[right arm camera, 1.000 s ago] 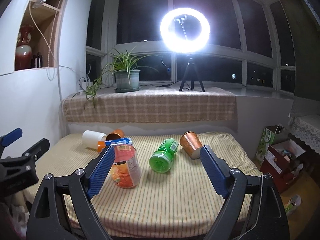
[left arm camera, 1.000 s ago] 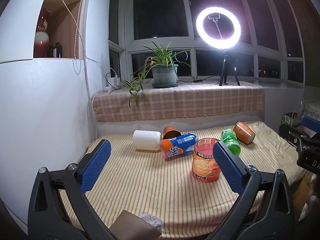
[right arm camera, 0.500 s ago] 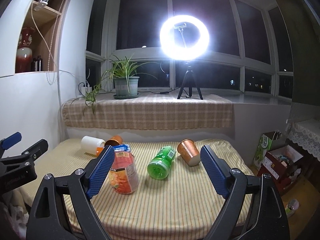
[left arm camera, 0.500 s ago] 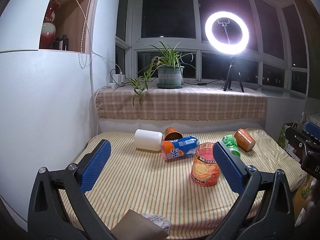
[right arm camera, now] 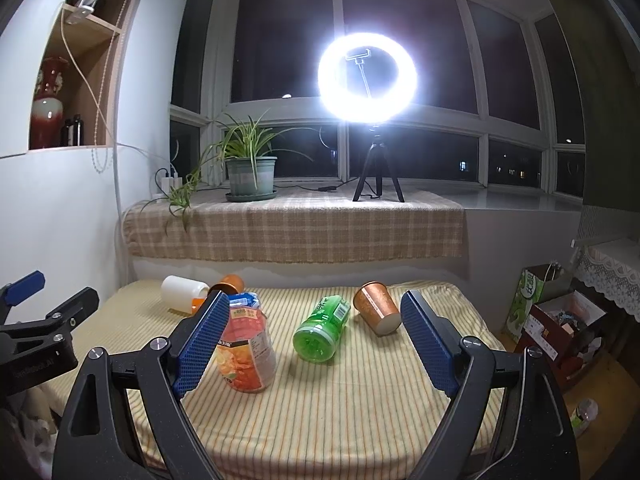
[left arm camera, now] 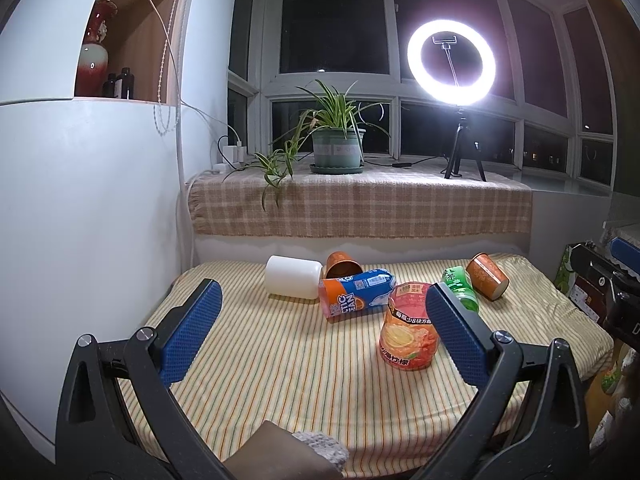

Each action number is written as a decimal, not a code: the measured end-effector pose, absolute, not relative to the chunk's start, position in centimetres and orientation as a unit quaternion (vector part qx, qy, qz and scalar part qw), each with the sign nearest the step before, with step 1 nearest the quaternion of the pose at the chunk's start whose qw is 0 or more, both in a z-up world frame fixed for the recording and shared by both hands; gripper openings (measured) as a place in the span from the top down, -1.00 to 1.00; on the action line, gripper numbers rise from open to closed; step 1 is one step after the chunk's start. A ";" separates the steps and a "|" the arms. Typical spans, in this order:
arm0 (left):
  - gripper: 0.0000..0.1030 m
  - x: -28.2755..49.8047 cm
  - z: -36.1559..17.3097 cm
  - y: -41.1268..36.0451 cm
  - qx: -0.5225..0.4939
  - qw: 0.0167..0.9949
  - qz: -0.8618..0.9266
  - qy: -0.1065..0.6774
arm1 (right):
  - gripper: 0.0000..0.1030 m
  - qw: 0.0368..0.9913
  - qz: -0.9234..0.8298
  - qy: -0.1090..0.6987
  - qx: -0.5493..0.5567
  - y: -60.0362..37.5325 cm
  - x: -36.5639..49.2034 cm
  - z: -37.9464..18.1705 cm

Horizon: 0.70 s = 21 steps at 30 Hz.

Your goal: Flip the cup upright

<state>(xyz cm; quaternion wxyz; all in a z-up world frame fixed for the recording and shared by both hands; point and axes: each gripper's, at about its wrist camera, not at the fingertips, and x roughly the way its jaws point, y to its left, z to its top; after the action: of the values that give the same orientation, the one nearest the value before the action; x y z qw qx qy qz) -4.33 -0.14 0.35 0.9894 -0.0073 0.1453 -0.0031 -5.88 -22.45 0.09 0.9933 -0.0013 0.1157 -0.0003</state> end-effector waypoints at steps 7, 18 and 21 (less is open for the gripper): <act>-1.00 -4.3 0.3 -0.1 -0.005 0.989 -0.003 0.146 | -0.69 0.993 0.000 0.118 -0.001 -22.5 -5.8 0.1; -1.00 -3.9 0.2 -0.1 -0.006 0.989 -0.006 0.149 | -0.69 0.993 0.003 0.122 -0.001 -22.5 -5.5 -0.1; -1.00 -3.8 0.1 0.0 -0.007 0.989 -0.005 0.147 | -0.69 0.992 0.003 0.124 0.001 -22.6 -5.4 -0.3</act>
<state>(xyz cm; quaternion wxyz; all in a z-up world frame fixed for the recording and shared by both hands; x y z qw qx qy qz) -3.85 -0.03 0.07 0.9890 -0.0074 0.1474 -0.0046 -5.37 -22.59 -0.34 0.9922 0.0011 0.1243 0.0033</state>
